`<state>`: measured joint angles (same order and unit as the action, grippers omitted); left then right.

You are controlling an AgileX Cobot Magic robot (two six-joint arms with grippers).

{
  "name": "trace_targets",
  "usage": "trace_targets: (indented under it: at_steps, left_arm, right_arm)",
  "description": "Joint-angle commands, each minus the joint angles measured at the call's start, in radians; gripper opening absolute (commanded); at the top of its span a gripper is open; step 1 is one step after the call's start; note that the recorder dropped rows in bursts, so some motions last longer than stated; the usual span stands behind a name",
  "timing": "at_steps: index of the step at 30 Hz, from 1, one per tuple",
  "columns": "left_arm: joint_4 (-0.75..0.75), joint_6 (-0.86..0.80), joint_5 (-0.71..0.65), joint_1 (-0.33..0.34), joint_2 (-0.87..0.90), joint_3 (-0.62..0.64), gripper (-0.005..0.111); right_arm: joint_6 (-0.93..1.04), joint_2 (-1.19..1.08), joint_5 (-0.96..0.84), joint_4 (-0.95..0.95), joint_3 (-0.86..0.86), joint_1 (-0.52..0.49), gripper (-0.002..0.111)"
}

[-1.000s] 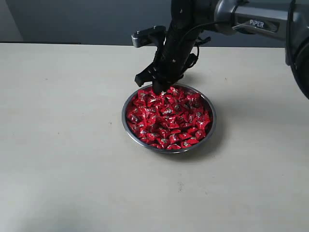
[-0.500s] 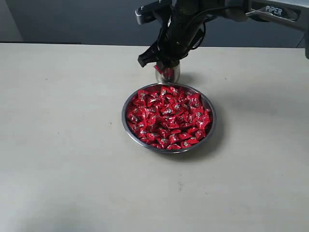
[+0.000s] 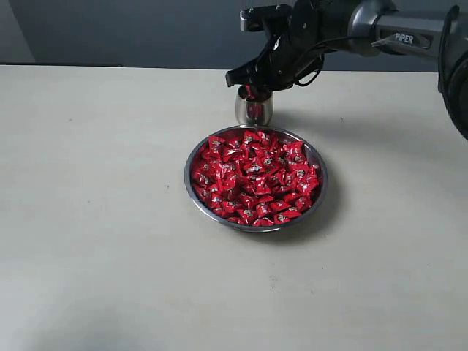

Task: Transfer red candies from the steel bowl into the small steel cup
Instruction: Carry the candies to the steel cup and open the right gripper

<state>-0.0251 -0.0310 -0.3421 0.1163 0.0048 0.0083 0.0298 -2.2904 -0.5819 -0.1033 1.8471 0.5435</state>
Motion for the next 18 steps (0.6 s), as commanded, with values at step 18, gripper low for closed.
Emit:
trace_targets:
  at_steps: [18]
  left_arm:
    - [-0.002,0.002,0.005,-0.008,-0.005,-0.008,0.0]
  right_arm:
    - [0.131,0.04,-0.207,-0.065,0.002,0.132,0.046]
